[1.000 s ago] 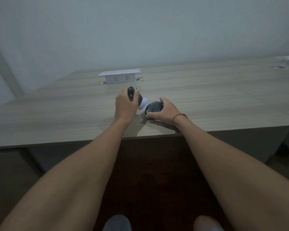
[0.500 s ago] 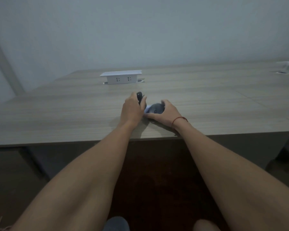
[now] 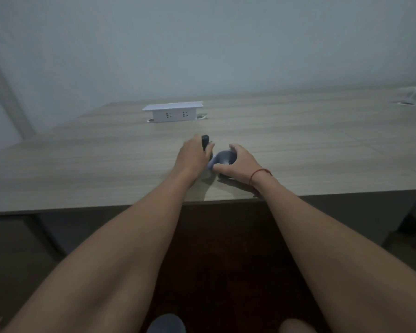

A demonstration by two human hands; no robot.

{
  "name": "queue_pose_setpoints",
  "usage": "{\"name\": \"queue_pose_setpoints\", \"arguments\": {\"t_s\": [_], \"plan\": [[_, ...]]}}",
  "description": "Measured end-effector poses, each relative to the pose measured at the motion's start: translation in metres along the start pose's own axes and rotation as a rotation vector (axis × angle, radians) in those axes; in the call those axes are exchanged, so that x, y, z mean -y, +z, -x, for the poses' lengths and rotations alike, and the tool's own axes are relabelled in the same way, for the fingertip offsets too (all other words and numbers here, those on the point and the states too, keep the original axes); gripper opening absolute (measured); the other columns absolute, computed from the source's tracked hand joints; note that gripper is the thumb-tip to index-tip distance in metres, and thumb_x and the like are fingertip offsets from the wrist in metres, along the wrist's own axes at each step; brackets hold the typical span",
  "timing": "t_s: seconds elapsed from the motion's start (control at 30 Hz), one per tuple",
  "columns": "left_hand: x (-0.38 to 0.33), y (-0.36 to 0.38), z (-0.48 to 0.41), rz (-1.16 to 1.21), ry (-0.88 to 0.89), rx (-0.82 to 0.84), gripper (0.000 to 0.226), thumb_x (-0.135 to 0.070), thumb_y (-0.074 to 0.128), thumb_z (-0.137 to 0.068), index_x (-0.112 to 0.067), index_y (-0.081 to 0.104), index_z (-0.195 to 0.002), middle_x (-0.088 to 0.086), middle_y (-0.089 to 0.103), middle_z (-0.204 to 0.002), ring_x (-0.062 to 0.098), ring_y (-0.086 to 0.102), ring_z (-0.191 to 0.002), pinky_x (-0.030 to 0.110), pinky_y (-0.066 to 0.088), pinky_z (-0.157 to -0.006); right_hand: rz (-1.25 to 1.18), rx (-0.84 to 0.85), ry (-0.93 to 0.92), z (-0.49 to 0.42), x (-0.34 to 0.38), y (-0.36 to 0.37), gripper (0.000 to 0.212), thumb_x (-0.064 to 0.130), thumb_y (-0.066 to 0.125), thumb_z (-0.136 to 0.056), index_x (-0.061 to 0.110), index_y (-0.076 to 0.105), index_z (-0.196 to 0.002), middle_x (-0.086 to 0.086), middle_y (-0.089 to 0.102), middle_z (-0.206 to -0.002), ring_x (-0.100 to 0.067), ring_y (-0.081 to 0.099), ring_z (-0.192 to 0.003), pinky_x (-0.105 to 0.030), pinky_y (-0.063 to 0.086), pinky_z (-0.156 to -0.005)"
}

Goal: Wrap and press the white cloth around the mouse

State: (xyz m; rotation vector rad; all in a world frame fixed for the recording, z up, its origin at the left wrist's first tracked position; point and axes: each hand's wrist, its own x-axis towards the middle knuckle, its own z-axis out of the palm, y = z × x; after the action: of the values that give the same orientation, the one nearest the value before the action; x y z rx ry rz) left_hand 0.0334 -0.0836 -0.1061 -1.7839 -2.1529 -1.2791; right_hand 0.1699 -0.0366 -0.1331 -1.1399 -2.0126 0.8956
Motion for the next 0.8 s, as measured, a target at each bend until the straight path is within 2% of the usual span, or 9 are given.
{"name": "queue_pose_setpoints", "arguments": {"t_s": [0.13, 0.23, 0.3, 0.43, 0.5, 0.6, 0.67, 0.73, 0.8], "plan": [[0.010, 0.003, 0.007, 0.042, -0.056, -0.090, 0.033, -0.036, 0.052, -0.096, -0.003, 0.058, -0.099, 0.014, 0.064, -0.095, 0.028, 0.062, -0.086, 0.039, 0.054, -0.074, -0.013, 0.013, 0.001, 0.000, -0.001, -0.002, 0.109, 0.053, 0.070, -0.051, 0.017, 0.024, -0.143, -0.007, 0.035, -0.146, -0.023, 0.040, -0.125, -0.033, 0.040, -0.088], [-0.006, -0.003, 0.002, 0.184, 0.010, -0.185, 0.023, -0.033, 0.054, -0.096, -0.013, 0.052, -0.083, -0.006, 0.052, -0.073, 0.008, 0.052, -0.067, 0.011, 0.039, -0.055, -0.003, 0.022, 0.012, -0.003, -0.002, -0.002, 0.103, 0.051, 0.072, -0.055, 0.017, 0.026, -0.141, -0.008, 0.039, -0.142, -0.022, 0.045, -0.118, -0.037, 0.044, -0.090], [-0.016, -0.004, -0.001, 0.212, 0.082, -0.149, 0.022, -0.032, 0.055, -0.095, -0.014, 0.053, -0.082, -0.006, 0.051, -0.072, 0.005, 0.049, -0.064, 0.009, 0.038, -0.055, -0.004, 0.024, -0.009, -0.002, -0.001, -0.001, 0.088, 0.048, 0.072, -0.058, 0.017, 0.035, -0.133, -0.008, 0.047, -0.134, -0.019, 0.051, -0.107, -0.037, 0.048, -0.086], [0.000, 0.005, 0.000, 0.100, 0.032, -0.051, 0.023, -0.033, 0.054, -0.095, -0.010, 0.056, -0.093, 0.004, 0.059, -0.085, 0.020, 0.059, -0.079, 0.030, 0.050, -0.070, -0.002, 0.024, 0.028, 0.001, 0.000, 0.000, 0.110, 0.053, 0.069, -0.051, 0.016, 0.022, -0.144, -0.009, 0.036, -0.145, -0.026, 0.043, -0.122, -0.037, 0.043, -0.089], [0.014, 0.008, 0.004, -0.003, -0.015, -0.033, 0.028, -0.034, 0.054, -0.095, -0.007, 0.058, -0.100, 0.010, 0.063, -0.093, 0.025, 0.061, -0.083, 0.037, 0.053, -0.074, 0.004, 0.019, 0.033, 0.000, 0.000, 0.000, 0.110, 0.052, 0.069, -0.053, 0.017, 0.019, -0.145, -0.009, 0.033, -0.147, -0.027, 0.040, -0.126, -0.036, 0.041, -0.088], [0.015, 0.007, 0.005, 0.013, 0.000, -0.060, 0.032, -0.037, 0.053, -0.095, -0.006, 0.059, -0.101, 0.012, 0.064, -0.094, 0.026, 0.062, -0.084, 0.039, 0.054, -0.075, 0.012, 0.019, 0.024, 0.001, 0.000, -0.001, 0.110, 0.051, 0.070, -0.054, 0.016, 0.019, -0.145, -0.009, 0.033, -0.147, -0.026, 0.040, -0.126, -0.036, 0.042, -0.090], [0.004, 0.002, 0.000, 0.106, -0.001, -0.129, 0.028, -0.037, 0.053, -0.095, -0.010, 0.058, -0.093, 0.005, 0.061, -0.086, 0.021, 0.060, -0.079, 0.029, 0.051, -0.068, 0.013, 0.017, 0.031, 0.000, 0.000, -0.002, 0.110, 0.052, 0.071, -0.054, 0.015, 0.021, -0.144, -0.009, 0.035, -0.145, -0.026, 0.041, -0.125, -0.039, 0.042, -0.094], [-0.010, 0.000, -0.004, 0.180, 0.058, -0.168, 0.023, -0.036, 0.054, -0.095, -0.015, 0.055, -0.086, -0.003, 0.054, -0.077, 0.013, 0.055, -0.071, 0.016, 0.041, -0.062, 0.015, 0.031, 0.011, 0.001, 0.000, -0.002, 0.096, 0.048, 0.071, -0.059, 0.014, 0.030, -0.138, -0.009, 0.042, -0.139, -0.023, 0.047, -0.115, -0.037, 0.044, -0.089], [-0.015, 0.004, -0.003, 0.200, 0.100, -0.119, 0.023, -0.035, 0.054, -0.095, -0.013, 0.057, -0.090, -0.002, 0.055, -0.080, 0.013, 0.055, -0.072, 0.019, 0.044, -0.065, 0.008, 0.051, -0.015, 0.001, 0.001, -0.003, 0.071, 0.041, 0.072, -0.064, 0.018, 0.041, -0.124, -0.007, 0.051, -0.124, -0.013, 0.052, -0.096, -0.028, 0.044, -0.075]]}}
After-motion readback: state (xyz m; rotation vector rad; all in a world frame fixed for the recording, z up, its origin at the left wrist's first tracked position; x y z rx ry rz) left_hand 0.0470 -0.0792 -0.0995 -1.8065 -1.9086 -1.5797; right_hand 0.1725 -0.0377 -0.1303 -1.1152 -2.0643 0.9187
